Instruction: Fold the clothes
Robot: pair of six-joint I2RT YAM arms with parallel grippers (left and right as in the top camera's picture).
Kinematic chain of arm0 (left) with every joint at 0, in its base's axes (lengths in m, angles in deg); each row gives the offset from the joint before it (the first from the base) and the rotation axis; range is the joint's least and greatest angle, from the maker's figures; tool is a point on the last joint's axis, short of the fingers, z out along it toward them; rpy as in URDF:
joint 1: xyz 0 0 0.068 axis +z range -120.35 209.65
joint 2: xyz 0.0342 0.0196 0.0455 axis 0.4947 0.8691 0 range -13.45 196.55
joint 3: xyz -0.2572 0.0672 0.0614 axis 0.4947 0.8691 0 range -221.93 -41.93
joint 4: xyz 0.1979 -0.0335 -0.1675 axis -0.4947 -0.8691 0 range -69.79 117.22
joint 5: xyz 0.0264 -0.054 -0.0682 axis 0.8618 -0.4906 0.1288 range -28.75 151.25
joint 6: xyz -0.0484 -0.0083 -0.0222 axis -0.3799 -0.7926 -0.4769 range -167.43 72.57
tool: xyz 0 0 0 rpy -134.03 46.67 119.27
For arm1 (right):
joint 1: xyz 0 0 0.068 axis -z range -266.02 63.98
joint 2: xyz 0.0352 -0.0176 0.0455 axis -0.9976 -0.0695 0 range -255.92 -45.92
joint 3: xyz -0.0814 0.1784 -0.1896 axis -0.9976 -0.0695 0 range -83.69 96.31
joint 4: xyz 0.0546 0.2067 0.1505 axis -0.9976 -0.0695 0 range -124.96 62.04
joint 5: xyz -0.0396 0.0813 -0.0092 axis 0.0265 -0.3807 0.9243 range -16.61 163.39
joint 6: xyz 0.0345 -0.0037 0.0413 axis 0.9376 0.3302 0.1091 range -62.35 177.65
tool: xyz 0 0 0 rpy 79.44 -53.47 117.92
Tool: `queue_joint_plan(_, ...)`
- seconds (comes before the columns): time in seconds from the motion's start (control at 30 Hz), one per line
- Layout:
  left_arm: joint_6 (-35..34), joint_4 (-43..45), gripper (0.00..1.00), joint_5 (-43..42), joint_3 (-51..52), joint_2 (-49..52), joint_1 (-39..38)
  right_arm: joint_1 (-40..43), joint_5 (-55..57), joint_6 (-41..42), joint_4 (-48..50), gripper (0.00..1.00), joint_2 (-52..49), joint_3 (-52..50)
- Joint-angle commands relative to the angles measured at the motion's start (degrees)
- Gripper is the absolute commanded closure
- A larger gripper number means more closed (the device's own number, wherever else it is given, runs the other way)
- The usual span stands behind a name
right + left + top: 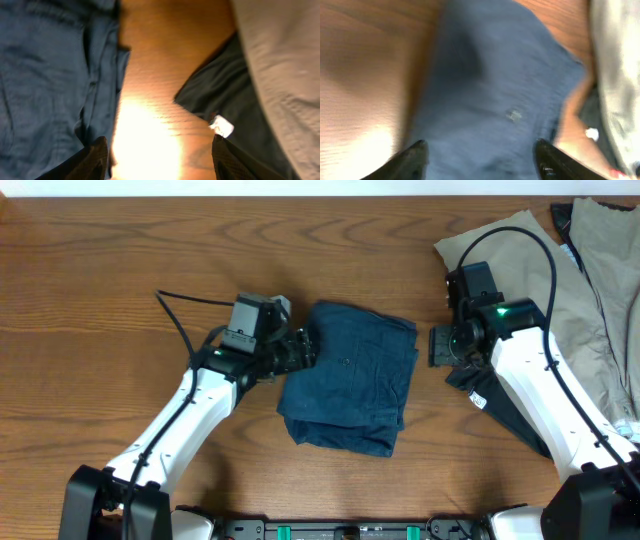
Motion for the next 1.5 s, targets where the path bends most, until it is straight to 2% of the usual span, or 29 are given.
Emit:
queue_joint_plan(0.0, 3.74, -0.04, 0.20, 6.12, -1.55, 3.41, 0.90, -0.61, -4.59, -2.25, -0.59, 0.35, -0.09, 0.20)
queue_joint_plan(0.07, 4.02, -0.04, 0.16, 6.14, -1.55, 5.79, 0.90, -1.05, -4.61, -2.25, -0.55, 0.34, -0.09, 0.20)
queue_joint_plan(0.17, 4.55, 0.13, 0.15, 5.18, -1.55, 9.94, 0.90, -1.81, -4.72, -2.21, -0.59, 0.34, -0.09, 0.20)
queue_joint_plan(0.3, 4.57, 1.42, 0.16, -2.43, -1.55, 14.93, 0.90, -2.03, -4.70, -2.21, -1.01, 0.34, -0.09, 0.20)
queue_joint_plan(0.4, 5.55, 3.08, 0.40, -7.61, -1.55, 16.31, 0.90, -2.03, -4.68, -2.21, -0.98, 0.33, -0.09, 0.20)
queue_joint_plan(0.43, 6.78, 3.65, 0.51, -8.57, -1.57, 16.31, 0.90, -2.05, -4.70, -2.19, -0.96, 0.34, -0.09, 0.20)
queue_joint_plan(0.47, 7.63, 4.07, 0.67, -9.01, -1.57, 16.17, 0.90, -2.05, -4.70, -2.01, -0.98, 0.33, -0.09, 0.20)
queue_joint_plan(0.5, 8.63, 4.63, 0.88, -9.20, -1.57, 15.98, 1.03, -2.05, -4.70, -2.01, -1.01, 0.34, -0.09, 0.20)
queue_joint_plan(0.53, 9.09, 4.83, 0.94, -9.20, -1.57, 15.76, 1.18, -2.05, -4.72, -2.01, -1.03, 0.33, -0.09, 0.20)
queue_joint_plan(0.67, 10.34, 5.49, 0.94, -9.14, -1.73, 14.56, 4.35, -2.03, -4.70, -2.03, -1.07, 0.33, -0.09, 0.20)
queue_joint_plan(0.77, 10.29, 5.44, 0.94, -9.14, -2.64, 13.18, 10.32, -2.03, -4.68, -2.05, -1.07, 0.33, -0.09, 0.20)
queue_joint_plan(1.0, 10.29, 5.49, 0.94, -9.11, -6.45, 8.09, 31.50, -2.03, -4.68, -2.03, -1.05, 0.33, -0.09, 0.20)
queue_joint_plan(1.13, 8.85, 5.42, 0.94, -6.29, -7.41, 6.05, 45.48, -2.03, -4.66, -2.03, -1.03, 0.33, -0.09, 0.20)
queue_joint_plan(1.17, 8.20, 5.16, 0.93, -6.14, -7.41, 6.01, 48.41, -2.03, -4.66, -2.05, -1.03, 0.33, -0.09, 0.22)
queue_joint_plan(1.2, 7.08, 4.52, 0.83, -6.16, -7.41, 6.01, 51.25, -2.03, -4.66, -2.03, -0.96, 0.32, -0.09, 0.20)
queue_joint_plan(1.23, 5.35, 3.10, 0.64, -6.16, -7.41, 6.05, 54.21, -2.03, -4.68, -2.03, -0.90, 0.32, -0.09, 0.20)
queue_joint_plan(1.27, 3.10, 1.36, 0.24, -6.16, -7.39, 6.05, 56.72, -2.03, -4.68, -2.03, -0.76, 0.32, -0.09, 0.20)
queue_joint_plan(1.3, 1.01, -0.22, 0.04, -6.16, -7.39, 6.05, 58.77, -2.03, -4.66, -2.03, -0.61, 0.32, -0.09, 0.20)
queue_joint_plan(1.47, -2.03, -4.96, 0.02, -6.86, -7.39, 6.05, 61.42, -2.03, -4.70, -2.03, 0.33, 0.32, -0.09, 0.20)
